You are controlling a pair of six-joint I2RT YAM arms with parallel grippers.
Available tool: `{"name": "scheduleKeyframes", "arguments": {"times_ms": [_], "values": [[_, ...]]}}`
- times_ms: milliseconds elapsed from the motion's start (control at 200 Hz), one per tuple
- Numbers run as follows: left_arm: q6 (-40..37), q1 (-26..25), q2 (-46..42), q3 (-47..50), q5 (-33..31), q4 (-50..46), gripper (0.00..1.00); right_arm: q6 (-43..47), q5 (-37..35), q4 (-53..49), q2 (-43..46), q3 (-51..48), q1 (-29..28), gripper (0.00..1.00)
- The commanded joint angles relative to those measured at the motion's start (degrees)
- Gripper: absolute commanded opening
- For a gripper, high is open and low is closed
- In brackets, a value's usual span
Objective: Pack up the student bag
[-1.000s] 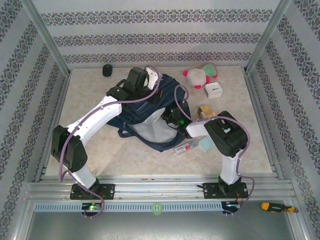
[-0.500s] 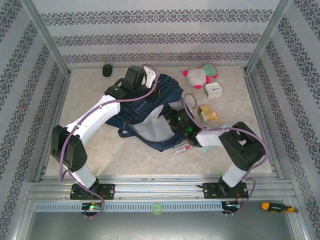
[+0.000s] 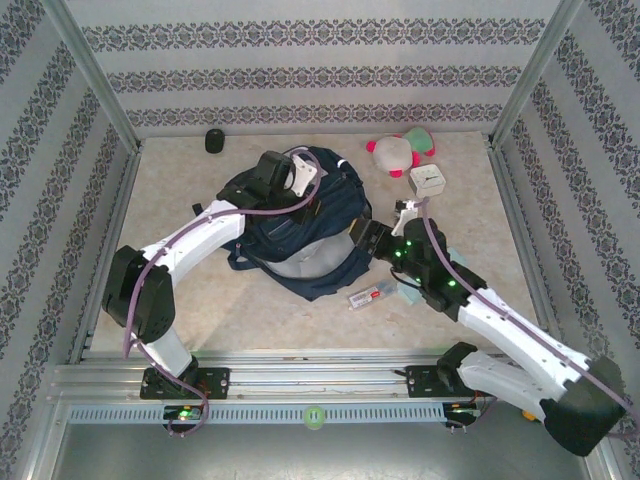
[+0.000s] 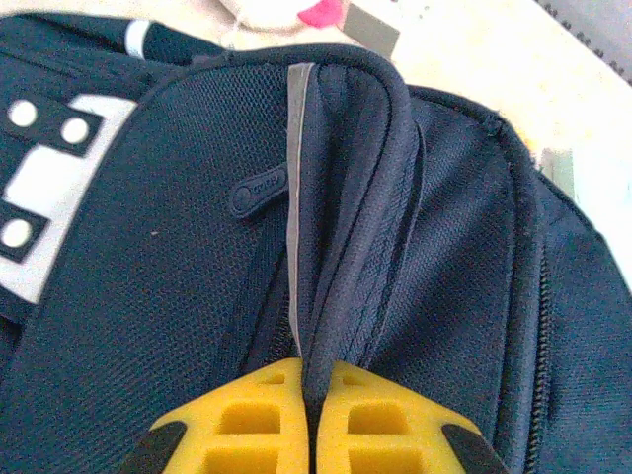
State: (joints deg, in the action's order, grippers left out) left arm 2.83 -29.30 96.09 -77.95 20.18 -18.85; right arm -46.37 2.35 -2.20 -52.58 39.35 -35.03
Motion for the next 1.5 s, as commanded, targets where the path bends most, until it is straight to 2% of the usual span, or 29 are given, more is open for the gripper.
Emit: {"name": "scheduleKeyframes", "arguments": {"times_ms": [0,110,185,250,400,495,610,705,899,954,1029,1084,1169,1299,1414,1494], "values": [[-0.7,-0.3,-0.5,0.8,3.9,2.2,0.31,17.8,1.2,-11.8,1.7,3.9,-0.3,0.62],[3.4,1.4,-2.5,2.7,5.1,3.9,0.58,26.6,2.8,-17.0,1.2,8.7,-0.5,0.63],[8.2,4.1,-5.0,5.2,6.5,6.4,0.68,33.4,4.3,-19.0,0.4,11.1,-1.1,0.63],[11.3,6.6,-7.6,7.8,6.3,7.8,0.74,41.2,6.2,-21.1,-0.8,13.0,-2.7,0.63],[15.8,12.1,-13.6,15.2,3.1,6.7,0.76,61.7,5.8,-26.4,-6.7,15.7,-11.0,0.65],[17.3,15.3,-16.6,19.4,2.0,5.0,0.77,69.8,4.9,-28.7,-13.0,17.2,-15.6,0.66],[18.9,17.7,-19.7,24.3,0.1,4.1,0.78,74.9,5.5,-29.3,-20.9,18.8,-18.3,0.67],[20.2,19.3,-21.5,27.9,-0.6,4.3,0.78,77.4,3.7,-25.5,-26.3,18.7,-19.3,0.69],[20.6,21.3,-23.6,33.6,-2.4,5.3,0.78,80.8,-4.5,-13.6,-37.3,17.3,-19.0,0.71],[21.0,22.0,-23.2,34.4,-1.5,5.4,0.78,80.9,-5.0,-11.7,-39.5,17.1,-18.5,0.63],[21.3,23.2,-22.3,35.2,0.4,5.8,0.78,81.8,-5.6,-11.3,-40.3,16.9,-17.6,0.35],[21.4,23.8,-21.9,35.9,2.0,6.4,0.78,83.1,-5.3,-12.0,-38.8,16.8,-17.0,0.22],[21.2,24.9,-22.4,37.3,4.0,8.8,0.78,86.3,0.8,-15.1,-33.9,16.8,-14.8,0.00],[18.6,25.3,-24.7,40.4,9.1,15.7,0.77,89.5,12.0,-19.8,-27.7,18.4,-9.0,0.00],[15.3,25.3,-28.0,45.2,11.1,23.0,0.71,91.1,16.2,-23.3,-26.5,22.0,-4.8,0.00],[14.5,25.3,-30.2,49.9,12.8,31.6,0.68,91.5,17.7,-24.6,-26.7,24.3,-2.5,0.00]]}}
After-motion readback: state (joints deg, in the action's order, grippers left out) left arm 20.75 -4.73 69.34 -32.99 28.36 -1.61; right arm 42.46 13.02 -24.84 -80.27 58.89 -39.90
